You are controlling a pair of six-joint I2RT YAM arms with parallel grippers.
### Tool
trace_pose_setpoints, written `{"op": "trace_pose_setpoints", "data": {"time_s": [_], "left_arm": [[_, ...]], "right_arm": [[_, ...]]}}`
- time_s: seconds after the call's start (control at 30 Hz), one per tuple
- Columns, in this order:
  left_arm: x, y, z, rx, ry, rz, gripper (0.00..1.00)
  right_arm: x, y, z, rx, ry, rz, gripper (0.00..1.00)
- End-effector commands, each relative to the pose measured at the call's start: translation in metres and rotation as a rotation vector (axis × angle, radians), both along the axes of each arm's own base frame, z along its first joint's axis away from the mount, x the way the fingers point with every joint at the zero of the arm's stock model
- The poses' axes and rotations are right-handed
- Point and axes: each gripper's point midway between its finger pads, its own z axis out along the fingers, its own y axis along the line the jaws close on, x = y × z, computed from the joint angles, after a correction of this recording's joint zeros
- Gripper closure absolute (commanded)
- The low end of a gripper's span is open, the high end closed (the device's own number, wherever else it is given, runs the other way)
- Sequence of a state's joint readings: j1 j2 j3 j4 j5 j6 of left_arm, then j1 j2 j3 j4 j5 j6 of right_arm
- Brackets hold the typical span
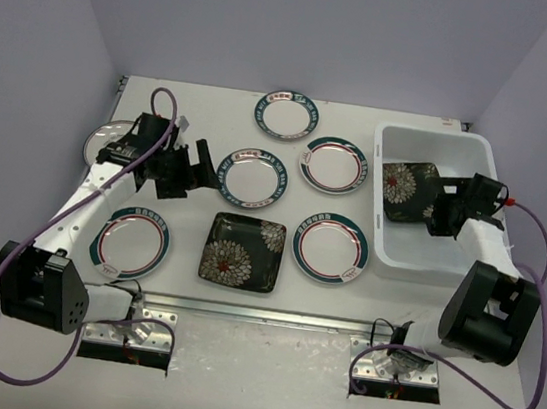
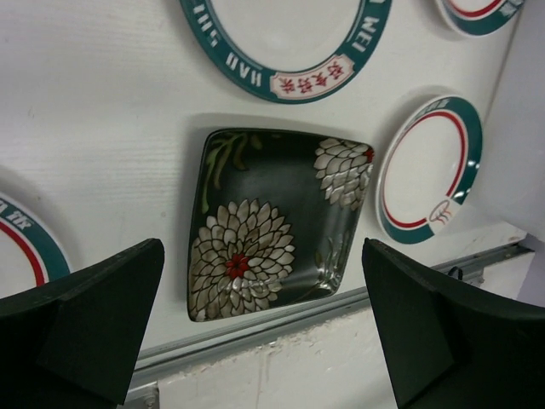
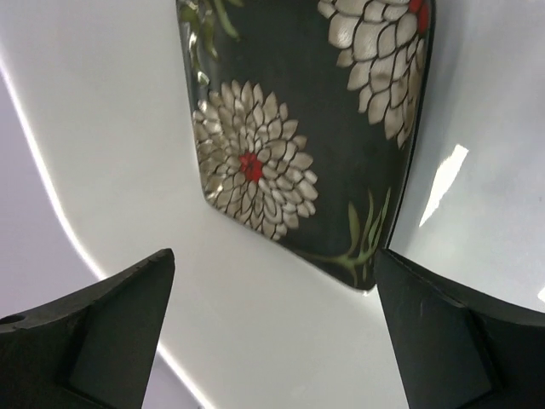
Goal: Place the plates into the plastic bin on the countertop
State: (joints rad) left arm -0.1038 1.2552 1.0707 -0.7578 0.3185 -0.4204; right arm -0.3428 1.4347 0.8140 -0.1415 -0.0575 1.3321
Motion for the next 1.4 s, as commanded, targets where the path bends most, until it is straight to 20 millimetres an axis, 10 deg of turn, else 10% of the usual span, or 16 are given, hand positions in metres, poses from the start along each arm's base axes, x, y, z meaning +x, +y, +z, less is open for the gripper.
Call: {"op": "trace_pose_setpoints", "data": {"time_s": [0.0,0.37,0.7,1.07,1.2,1.37], "left_arm": [[-0.011,0.010,-0.026,0.069,0.070,-0.015,0.00],[-0.037,-0.015,-0.084,-0.001,0.214,-0.123,0.00],[-0.026,-0.034,-0.129,-0.057,0.243,-0.087,0.11],[-0.052,-0.027,-0.180,-0.035,0.350,-0.059,0.65],[-0.062,-0.024,-0.191,-0.031,0.366,-0.050,1.00],[-0.066,-0.011,-0.188,0.041,0.367,-0.006,1.00]], "right_arm": [[0.002,0.012,0.033,0.005,-0.040,0.071,0.01],[0.011,0.091,0.150,-0.056,-0.537,0.571,0.01],[-0.059,0.192,0.241,-0.153,-0.852,1.163,0.01],[-0.101,0.222,0.273,-0.172,-0.948,1.368,0.01],[-0.105,0.223,0.276,-0.173,-0.963,1.386,0.01],[-0.101,0.223,0.270,-0.143,-0.952,1.385,0.01]]}}
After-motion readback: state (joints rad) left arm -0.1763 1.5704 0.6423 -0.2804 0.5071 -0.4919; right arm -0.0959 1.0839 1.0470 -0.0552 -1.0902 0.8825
